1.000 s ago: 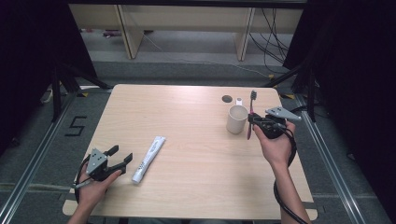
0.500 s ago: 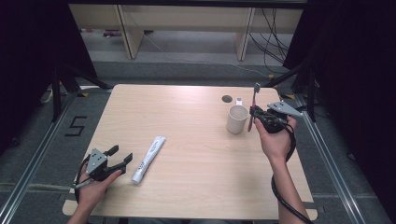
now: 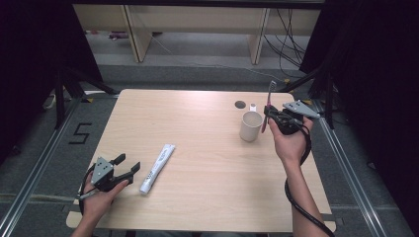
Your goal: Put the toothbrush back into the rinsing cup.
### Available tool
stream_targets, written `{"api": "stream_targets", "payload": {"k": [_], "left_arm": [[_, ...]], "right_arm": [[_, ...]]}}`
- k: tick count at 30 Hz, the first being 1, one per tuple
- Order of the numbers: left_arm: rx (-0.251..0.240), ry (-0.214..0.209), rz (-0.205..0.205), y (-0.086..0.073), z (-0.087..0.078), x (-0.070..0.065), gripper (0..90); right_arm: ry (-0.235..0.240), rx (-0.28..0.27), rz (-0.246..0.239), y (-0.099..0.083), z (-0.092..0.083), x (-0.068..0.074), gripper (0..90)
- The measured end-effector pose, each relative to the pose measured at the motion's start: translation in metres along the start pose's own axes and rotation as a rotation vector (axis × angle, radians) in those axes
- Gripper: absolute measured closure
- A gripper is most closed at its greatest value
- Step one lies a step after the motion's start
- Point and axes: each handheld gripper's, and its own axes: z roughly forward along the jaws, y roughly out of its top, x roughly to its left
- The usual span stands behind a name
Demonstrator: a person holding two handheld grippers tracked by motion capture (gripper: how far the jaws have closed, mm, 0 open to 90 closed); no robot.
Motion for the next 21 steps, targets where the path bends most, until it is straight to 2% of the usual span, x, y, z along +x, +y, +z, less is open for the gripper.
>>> {"api": "stream_targets", "payload": {"k": [2,3,5,8,9,12,13,16,17,18,19,20,21], "left_arm": [[0.000,0.000,0.000,0.000,0.000,0.000,31.6],[0.000,0.000,0.000,0.000,0.000,0.000,31.6],[0.000,0.000,0.001,0.000,0.000,0.000,31.6],[-0.001,0.000,0.002,0.000,0.000,0.000,31.6],[0.000,-0.001,0.002,0.000,0.000,0.000,31.6],[-0.001,-0.001,0.001,0.000,0.000,0.000,31.6],[-0.001,-0.001,0.000,0.000,0.000,0.000,31.6],[-0.002,-0.001,0.000,0.000,0.000,0.000,31.6],[-0.002,-0.001,0.000,0.000,0.000,0.000,31.6],[-0.002,-0.001,0.000,0.000,0.000,0.000,31.6],[-0.001,-0.001,0.000,0.000,0.000,0.000,31.6],[-0.001,-0.001,0.000,0.000,0.000,0.000,31.6],[-0.001,-0.001,0.000,0.000,0.000,0.000,31.6]], "right_arm": [[-0.006,0.003,0.014,0.001,0.001,0.000,78.8],[-0.008,-0.005,0.000,0.002,0.002,-0.001,78.8],[-0.014,0.002,0.029,0.003,0.002,0.001,78.8],[-0.019,-0.024,0.000,0.005,0.006,0.000,78.8],[-0.017,-0.016,0.014,0.006,0.006,0.001,78.8],[-0.017,-0.029,-0.004,0.009,0.010,0.001,78.8],[-0.027,-0.017,0.006,0.010,0.010,0.002,78.8],[-0.022,-0.042,0.002,0.011,0.014,0.001,78.8],[-0.019,-0.039,0.014,0.012,0.014,0.002,78.8],[-0.022,-0.042,-0.001,0.013,0.015,0.002,78.8],[-0.022,-0.045,0.018,0.013,0.016,0.003,78.8],[-0.019,-0.050,-0.005,0.014,0.018,0.002,78.8],[-0.022,-0.050,0.007,0.015,0.019,0.003,78.8]]}}
